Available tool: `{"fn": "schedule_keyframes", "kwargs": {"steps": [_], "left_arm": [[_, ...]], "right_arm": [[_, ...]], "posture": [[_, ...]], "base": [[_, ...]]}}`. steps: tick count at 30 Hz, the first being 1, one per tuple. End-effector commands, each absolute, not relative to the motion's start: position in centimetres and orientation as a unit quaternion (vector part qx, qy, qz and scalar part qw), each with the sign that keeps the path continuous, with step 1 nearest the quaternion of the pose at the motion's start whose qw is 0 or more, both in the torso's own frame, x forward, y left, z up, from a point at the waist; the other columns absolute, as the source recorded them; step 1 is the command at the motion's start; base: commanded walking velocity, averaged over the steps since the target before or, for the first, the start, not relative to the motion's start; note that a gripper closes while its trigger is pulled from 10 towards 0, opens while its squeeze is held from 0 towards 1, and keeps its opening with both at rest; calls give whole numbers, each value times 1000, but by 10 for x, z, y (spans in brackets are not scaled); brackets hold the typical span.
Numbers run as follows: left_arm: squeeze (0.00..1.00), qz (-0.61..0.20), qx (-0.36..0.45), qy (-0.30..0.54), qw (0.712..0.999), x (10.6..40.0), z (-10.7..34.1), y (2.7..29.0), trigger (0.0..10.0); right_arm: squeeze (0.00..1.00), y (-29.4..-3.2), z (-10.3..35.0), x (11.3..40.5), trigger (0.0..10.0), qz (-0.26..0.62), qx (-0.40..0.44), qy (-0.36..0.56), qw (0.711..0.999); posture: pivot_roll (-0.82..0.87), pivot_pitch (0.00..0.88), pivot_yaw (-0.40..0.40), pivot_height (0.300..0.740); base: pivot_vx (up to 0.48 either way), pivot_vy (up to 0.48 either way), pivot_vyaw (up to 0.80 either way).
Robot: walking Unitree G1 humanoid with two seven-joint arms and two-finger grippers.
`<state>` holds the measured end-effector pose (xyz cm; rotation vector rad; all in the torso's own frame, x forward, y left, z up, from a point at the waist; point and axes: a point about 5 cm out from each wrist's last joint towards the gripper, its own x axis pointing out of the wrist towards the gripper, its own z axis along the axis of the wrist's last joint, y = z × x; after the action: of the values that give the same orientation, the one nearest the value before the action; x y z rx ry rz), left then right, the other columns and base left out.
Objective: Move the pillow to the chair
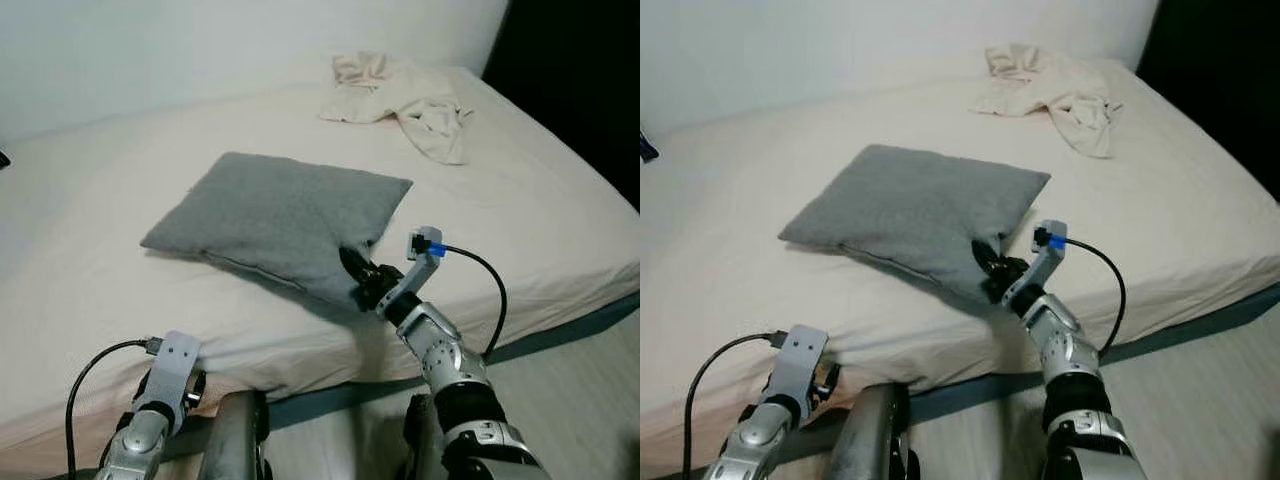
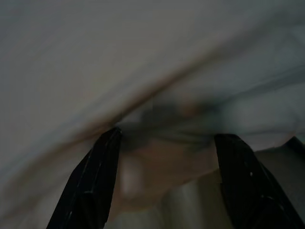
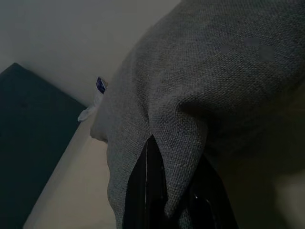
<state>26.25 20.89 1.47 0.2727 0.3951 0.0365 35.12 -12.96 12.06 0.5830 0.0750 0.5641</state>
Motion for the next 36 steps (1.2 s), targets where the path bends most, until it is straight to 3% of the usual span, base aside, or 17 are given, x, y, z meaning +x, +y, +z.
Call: {"fn": "schedule_keyframes", "kwargs": {"steps": [1,10,25,26,27,28,36], "left_arm": [[0,53,121,91,987,295,57,211,10000],[0,29,91,61,994,314,67,186,10000],[0,30,79,35,996,331,79,179,10000],[0,30,79,35,996,331,79,179,10000],[0,30,79,35,996,331,79,179,10000],[0,32,80,36,996,331,77,180,10000],[0,53,88,48,994,328,72,194,10000]], "right_arm": [[0,-127,129,350,0,290,281,20,914],[0,-131,146,354,0,293,277,-1,915],[0,-128,153,358,0,302,265,-6,916],[0,-128,153,359,1882,298,263,-6,918],[0,-128,153,359,1882,298,263,-6,918],[0,-129,151,359,10000,292,254,-1,922],[0,-133,149,359,10000,280,249,0,927]], "posture": [[32,58,26,596],[17,1,10,631],[15,0,2,696],[14,0,2,706],[14,0,2,706],[13,0,1,716],[12,0,7,740]], "base": [[0,0,0],[0,0,0],[0,0,0],[0,0,0],[0,0,0],[0,0,0],[0,0,0]]}}
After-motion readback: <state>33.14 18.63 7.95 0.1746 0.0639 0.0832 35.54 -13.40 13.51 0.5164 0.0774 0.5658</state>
